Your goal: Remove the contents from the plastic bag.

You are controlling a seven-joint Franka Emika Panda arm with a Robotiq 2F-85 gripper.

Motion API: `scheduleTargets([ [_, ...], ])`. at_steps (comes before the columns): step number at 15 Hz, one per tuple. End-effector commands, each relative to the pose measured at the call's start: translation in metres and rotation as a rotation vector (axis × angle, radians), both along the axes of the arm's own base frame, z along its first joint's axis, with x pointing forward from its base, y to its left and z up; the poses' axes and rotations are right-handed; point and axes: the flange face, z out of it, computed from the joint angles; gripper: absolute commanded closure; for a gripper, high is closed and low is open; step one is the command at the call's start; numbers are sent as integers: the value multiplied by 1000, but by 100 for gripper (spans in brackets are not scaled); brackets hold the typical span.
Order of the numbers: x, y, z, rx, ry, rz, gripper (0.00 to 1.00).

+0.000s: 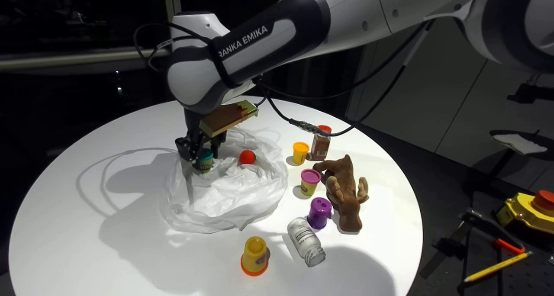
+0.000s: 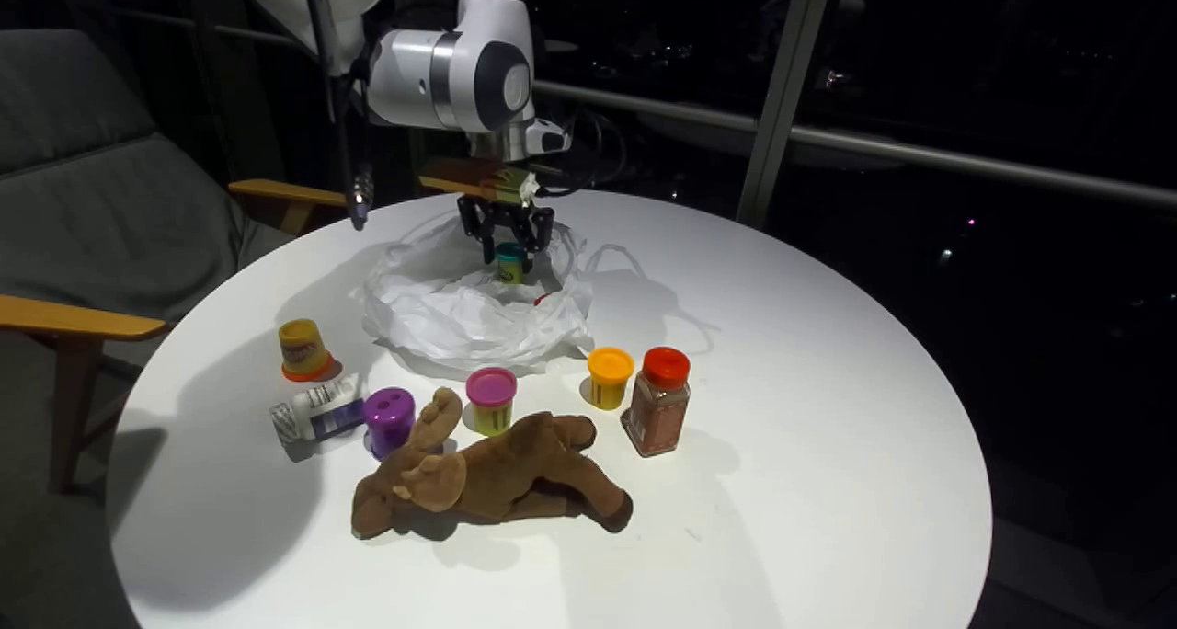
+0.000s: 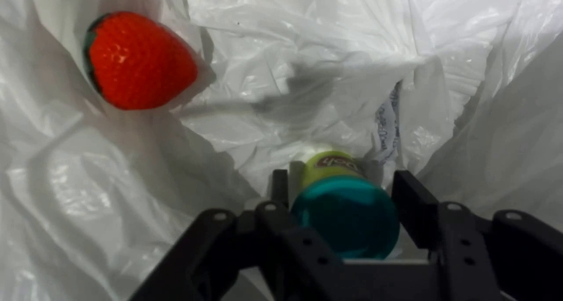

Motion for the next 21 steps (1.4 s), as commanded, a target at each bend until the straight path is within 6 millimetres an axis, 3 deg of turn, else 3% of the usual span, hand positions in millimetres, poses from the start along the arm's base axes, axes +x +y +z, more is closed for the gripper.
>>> scheduleTargets([
  [1,7,9,9,6,-13,7,65],
  [2,7,10,11,4,-20,9,72],
  [6,9,14,25,-8,-45,11,75],
  [10,5,4,63,-32,-69,-21,75],
  [16,-20,-20,103,-63,-74,-140,75],
  [21,-54,-30,112,-68,-43,-200,75],
])
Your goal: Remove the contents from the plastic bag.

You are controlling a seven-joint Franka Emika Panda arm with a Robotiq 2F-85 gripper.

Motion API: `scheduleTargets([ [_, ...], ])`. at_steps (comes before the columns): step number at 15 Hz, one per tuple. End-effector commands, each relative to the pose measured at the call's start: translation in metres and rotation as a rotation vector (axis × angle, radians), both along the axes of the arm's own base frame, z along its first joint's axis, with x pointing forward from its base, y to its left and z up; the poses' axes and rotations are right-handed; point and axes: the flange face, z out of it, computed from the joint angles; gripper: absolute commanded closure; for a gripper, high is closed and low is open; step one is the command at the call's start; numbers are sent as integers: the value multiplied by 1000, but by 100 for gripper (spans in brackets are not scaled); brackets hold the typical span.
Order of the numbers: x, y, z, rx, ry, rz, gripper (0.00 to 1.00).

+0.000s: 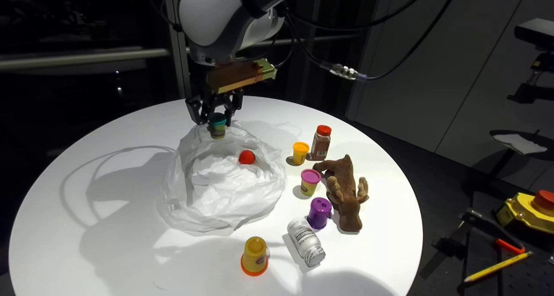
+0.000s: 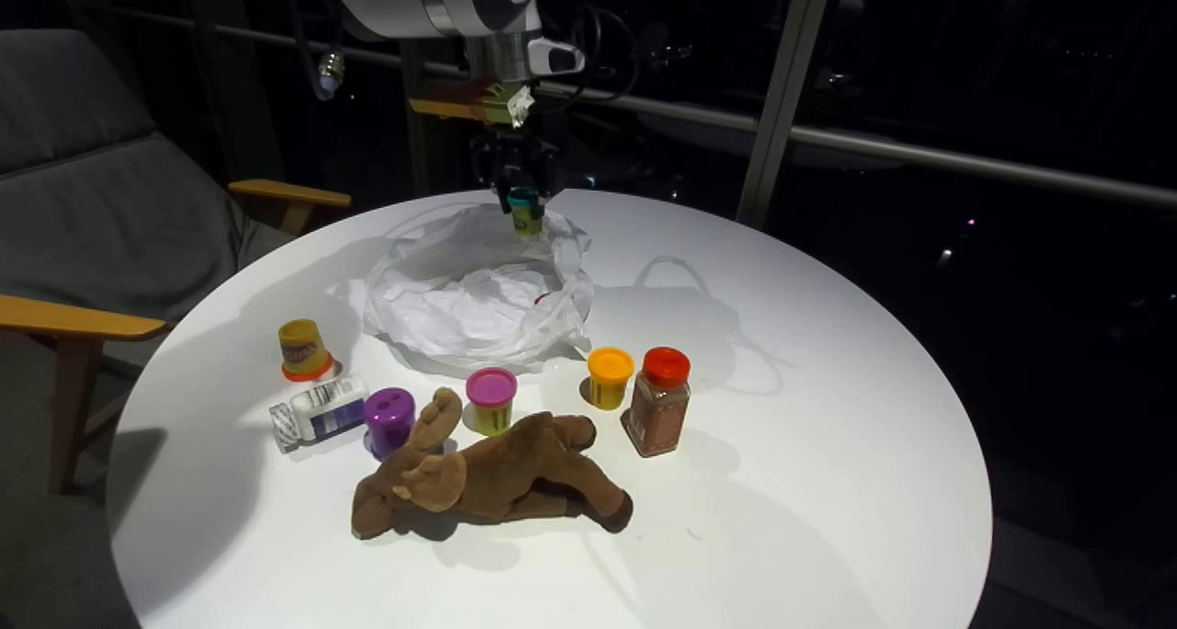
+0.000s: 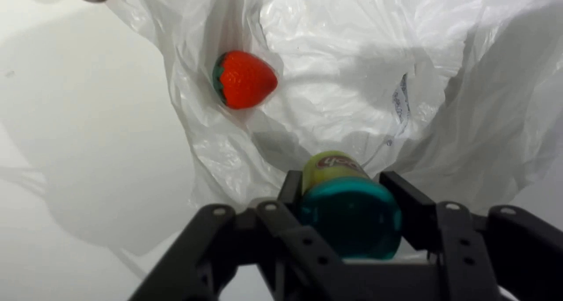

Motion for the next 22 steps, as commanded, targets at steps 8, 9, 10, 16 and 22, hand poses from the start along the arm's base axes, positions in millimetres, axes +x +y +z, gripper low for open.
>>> scheduleTargets([
  [8,-99,4,27,57,-96,-210,75],
  [9,-109,4,33,72,-116,-240,75],
  [10,-118,2,39,86,-146,-279,75],
  [16,-198,-25,71,53,-175,-443,75],
  [22,-307,-37,87,6,-40,-449,75],
])
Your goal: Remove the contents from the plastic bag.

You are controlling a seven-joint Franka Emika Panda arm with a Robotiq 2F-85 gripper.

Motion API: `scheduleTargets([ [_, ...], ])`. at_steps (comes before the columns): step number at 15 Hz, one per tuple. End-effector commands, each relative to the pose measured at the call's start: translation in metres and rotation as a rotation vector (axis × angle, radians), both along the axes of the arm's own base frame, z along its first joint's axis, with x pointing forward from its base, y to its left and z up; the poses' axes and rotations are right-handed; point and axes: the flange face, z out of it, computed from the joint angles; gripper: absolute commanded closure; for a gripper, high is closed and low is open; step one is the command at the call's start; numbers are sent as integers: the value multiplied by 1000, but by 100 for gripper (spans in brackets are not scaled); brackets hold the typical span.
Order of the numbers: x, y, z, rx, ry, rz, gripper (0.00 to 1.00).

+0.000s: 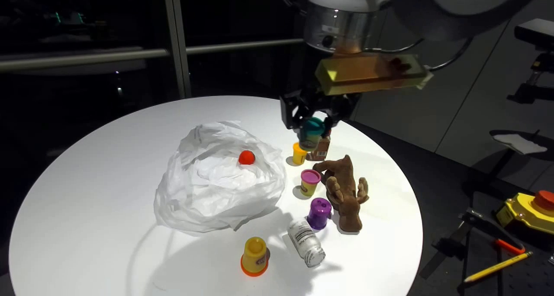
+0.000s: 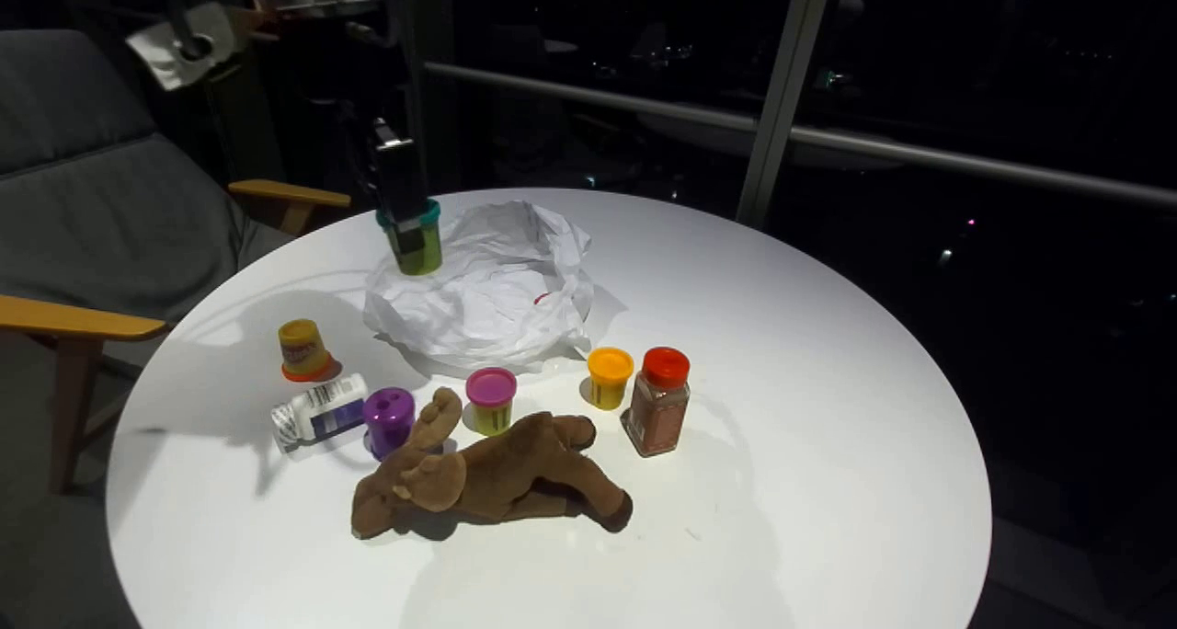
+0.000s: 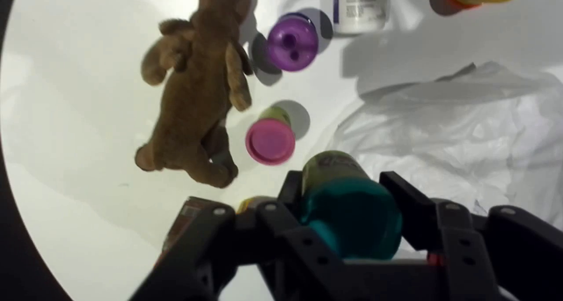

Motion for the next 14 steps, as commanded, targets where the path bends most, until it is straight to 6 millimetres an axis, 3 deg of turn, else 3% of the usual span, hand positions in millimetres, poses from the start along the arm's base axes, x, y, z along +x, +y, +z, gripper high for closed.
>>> scheduleTargets([
  [1,-77,-7,22,-17,39,-7,75],
  [6,-174,-4,12,17,101,-10,75],
  [7,-184,1,7,36,87,3,75],
  [8,-154,24,17,52,77,13,75],
  [9,-164,34,11,71,58,26,75],
  [11,-158,48,5,105,17,45,75],
  [14,-154,61,-21,142,12,87,75],
])
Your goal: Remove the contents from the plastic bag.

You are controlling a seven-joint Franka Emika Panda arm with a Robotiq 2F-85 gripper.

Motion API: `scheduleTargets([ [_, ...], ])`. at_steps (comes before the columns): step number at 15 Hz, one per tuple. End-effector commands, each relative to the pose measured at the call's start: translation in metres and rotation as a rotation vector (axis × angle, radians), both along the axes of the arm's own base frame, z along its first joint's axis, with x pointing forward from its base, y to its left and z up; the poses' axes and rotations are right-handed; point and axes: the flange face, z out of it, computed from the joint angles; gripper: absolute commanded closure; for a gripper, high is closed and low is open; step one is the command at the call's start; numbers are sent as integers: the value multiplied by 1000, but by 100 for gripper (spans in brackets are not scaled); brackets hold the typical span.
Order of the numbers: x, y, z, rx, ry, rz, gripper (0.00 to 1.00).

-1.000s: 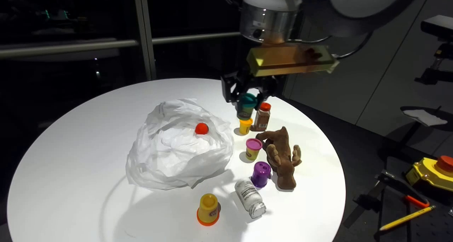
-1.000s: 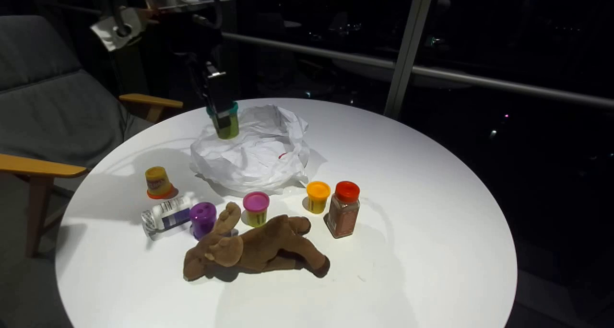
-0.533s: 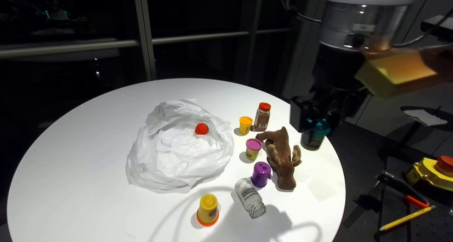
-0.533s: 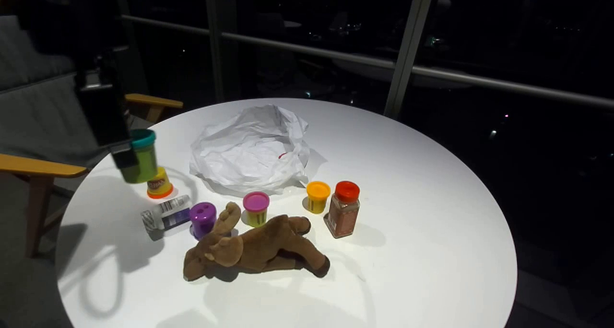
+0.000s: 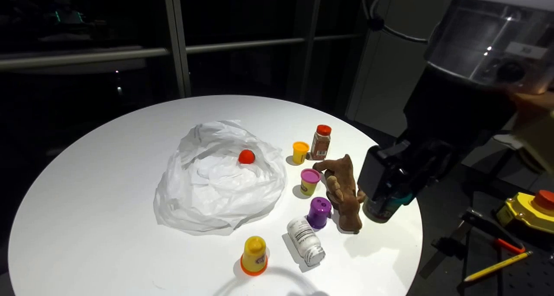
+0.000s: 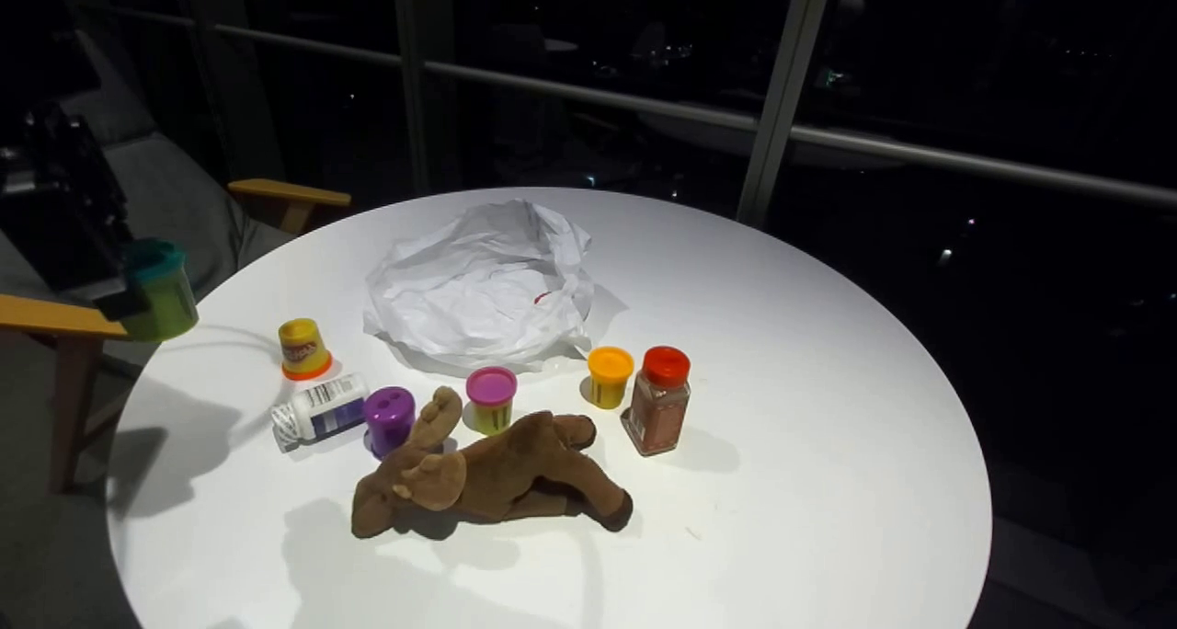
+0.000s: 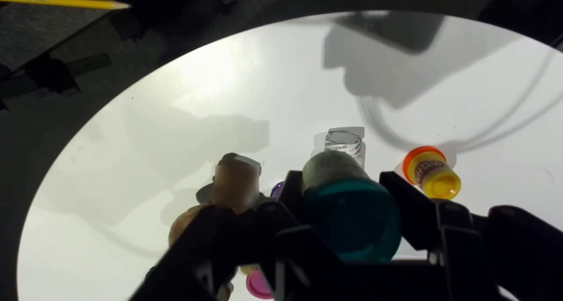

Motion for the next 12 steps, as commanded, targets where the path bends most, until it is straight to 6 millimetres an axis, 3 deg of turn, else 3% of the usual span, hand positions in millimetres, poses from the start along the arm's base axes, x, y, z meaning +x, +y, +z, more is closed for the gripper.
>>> scheduleTargets([
  [1,6,4,-37,46,10,25,75],
  [6,8,-26,-101,42,120,8,75],
  [12,32,-69,-133,108,189,-76,75],
])
